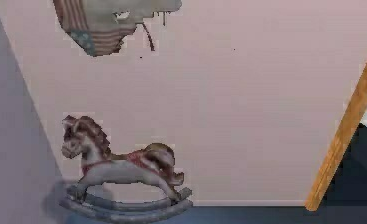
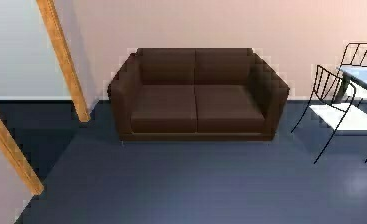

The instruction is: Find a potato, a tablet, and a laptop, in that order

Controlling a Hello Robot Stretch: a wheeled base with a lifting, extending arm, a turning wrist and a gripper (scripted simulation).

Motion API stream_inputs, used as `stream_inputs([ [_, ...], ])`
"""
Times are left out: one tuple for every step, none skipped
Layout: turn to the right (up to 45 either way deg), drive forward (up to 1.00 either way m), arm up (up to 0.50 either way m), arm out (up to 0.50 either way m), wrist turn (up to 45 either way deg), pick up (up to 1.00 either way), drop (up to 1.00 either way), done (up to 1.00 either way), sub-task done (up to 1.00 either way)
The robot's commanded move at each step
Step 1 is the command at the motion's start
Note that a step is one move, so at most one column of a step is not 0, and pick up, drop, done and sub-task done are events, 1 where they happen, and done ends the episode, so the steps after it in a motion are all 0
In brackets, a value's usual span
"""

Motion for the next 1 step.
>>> stream_inputs([
  [45.0,0.0,0.0,0.0,0.0,0.0,0.0,0.0,0.0],
])
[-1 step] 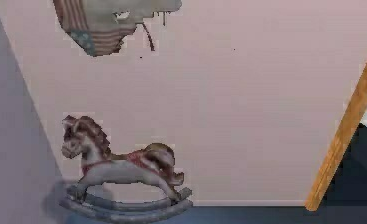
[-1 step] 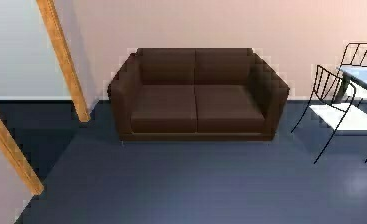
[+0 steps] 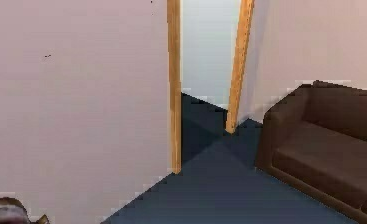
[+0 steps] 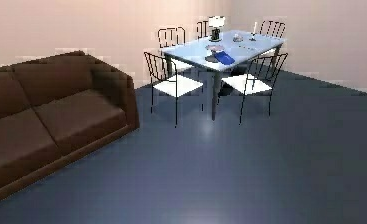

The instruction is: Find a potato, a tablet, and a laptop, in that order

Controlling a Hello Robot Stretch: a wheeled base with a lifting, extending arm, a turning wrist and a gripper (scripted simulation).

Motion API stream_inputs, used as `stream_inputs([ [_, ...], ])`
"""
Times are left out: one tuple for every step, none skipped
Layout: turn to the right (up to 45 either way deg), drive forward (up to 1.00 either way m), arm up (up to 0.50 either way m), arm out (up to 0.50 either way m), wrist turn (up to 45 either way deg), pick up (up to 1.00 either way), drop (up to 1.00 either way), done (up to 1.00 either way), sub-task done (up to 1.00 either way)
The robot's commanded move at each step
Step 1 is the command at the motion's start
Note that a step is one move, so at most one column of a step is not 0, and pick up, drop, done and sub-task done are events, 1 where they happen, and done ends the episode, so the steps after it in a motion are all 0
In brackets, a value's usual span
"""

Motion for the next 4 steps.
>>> stream_inputs([
  [15.0,0.0,0.0,0.0,0.0,0.0,0.0,0.0,0.0],
  [0.0,1.0,0.0,0.0,0.0,0.0,0.0,0.0,0.0],
  [0.0,0.2,0.0,0.0,0.0,0.0,0.0,0.0,0.0],
  [-15.0,0.0,0.0,0.0,0.0,0.0,0.0,0.0,0.0],
])
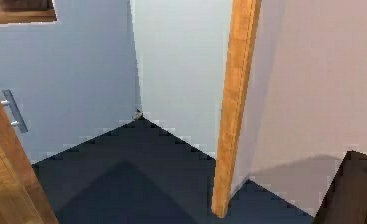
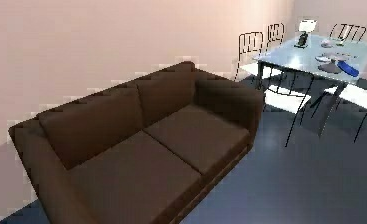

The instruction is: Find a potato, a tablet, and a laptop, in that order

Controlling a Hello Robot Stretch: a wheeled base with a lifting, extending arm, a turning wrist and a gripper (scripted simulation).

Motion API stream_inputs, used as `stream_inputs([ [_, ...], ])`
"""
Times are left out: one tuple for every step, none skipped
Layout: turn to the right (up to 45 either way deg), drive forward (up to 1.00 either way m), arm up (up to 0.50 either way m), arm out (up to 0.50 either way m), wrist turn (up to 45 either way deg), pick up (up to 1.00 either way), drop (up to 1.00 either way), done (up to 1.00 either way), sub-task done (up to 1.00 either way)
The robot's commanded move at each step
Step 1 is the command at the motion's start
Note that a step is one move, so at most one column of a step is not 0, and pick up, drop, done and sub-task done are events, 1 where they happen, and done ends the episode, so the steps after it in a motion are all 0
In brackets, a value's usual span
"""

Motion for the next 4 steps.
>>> stream_inputs([
  [0.0,0.4,0.0,0.0,0.0,0.0,0.0,0.0,0.0],
  [-42.0,0.0,0.0,0.0,0.0,0.0,0.0,0.0,0.0],
  [0.0,1.0,0.0,0.0,0.0,0.0,0.0,0.0,0.0],
  [-6.0,0.0,0.0,0.0,0.0,0.0,0.0,0.0,0.0],
])
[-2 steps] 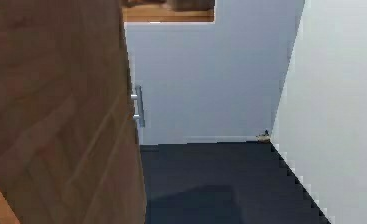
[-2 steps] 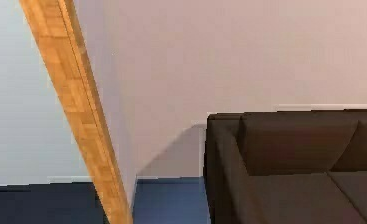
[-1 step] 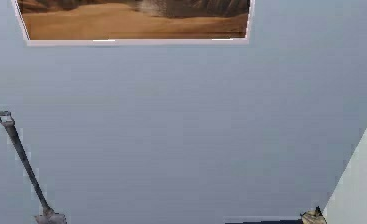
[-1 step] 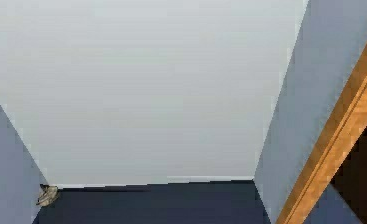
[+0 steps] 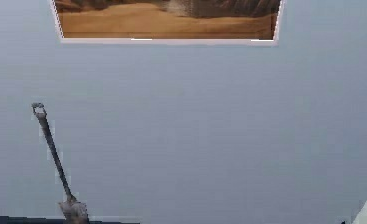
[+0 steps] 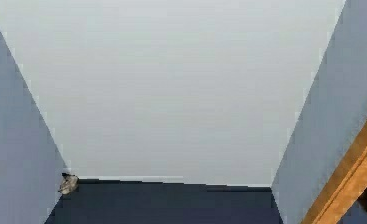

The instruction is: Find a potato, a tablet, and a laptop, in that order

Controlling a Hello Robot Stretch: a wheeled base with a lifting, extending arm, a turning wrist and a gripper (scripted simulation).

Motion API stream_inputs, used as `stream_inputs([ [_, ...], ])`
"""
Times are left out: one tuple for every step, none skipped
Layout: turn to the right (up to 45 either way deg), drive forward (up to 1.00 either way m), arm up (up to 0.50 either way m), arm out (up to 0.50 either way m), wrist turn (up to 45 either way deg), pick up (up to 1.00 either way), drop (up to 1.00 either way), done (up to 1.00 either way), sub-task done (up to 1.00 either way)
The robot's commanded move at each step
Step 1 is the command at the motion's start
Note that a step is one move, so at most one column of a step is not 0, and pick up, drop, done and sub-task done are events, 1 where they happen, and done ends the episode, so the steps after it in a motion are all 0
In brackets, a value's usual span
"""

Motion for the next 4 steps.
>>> stream_inputs([
  [0.0,0.25,0.0,0.0,0.0,0.0,0.0,0.0,0.0],
  [-27.0,0.0,0.0,0.0,0.0,0.0,0.0,0.0,0.0],
  [0.0,0.3,0.0,0.0,0.0,0.0,0.0,0.0,0.0],
  [-45.0,0.0,0.0,0.0,0.0,0.0,0.0,0.0,0.0],
])
